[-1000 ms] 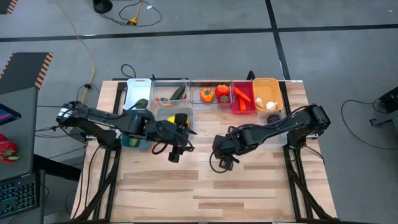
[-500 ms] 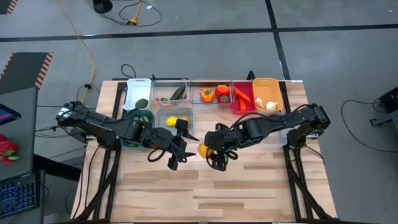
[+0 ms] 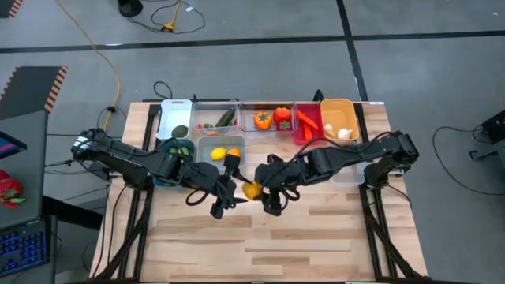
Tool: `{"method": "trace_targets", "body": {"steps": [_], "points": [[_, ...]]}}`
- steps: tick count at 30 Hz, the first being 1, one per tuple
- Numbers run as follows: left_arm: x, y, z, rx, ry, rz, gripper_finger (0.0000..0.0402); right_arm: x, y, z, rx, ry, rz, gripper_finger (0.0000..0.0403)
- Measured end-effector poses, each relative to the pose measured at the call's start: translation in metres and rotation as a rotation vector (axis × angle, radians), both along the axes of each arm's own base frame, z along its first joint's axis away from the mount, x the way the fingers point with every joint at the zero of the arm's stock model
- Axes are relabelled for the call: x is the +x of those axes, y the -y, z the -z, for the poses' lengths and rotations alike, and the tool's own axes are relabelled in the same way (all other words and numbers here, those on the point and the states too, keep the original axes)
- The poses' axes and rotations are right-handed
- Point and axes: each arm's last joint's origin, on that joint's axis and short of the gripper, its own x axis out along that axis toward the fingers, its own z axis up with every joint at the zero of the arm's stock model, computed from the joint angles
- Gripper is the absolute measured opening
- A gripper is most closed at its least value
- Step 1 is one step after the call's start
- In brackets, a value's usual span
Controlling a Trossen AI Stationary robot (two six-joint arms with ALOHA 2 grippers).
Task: Sort produce into baskets
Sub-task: Put the lemon into the gray bin
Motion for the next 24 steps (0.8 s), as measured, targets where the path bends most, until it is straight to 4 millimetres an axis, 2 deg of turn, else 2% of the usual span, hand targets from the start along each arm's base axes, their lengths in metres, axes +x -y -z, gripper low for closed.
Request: {"method": "trace_targets", "body": {"steps": [7,24], "points": [[-0.0017,0.0001,0.0028,0.004,-0.033,0.004,0.0243,0.0025,-0.0023,-0.003,0.046,0.033,-0.059,0.0261],[-0.0011,-0.001,0.0016,-0.044,-0.022,-0.047,0.0243,0.0042,0.0018,-0.0036,0.049,0.042,-0.051,0.0261]]}}
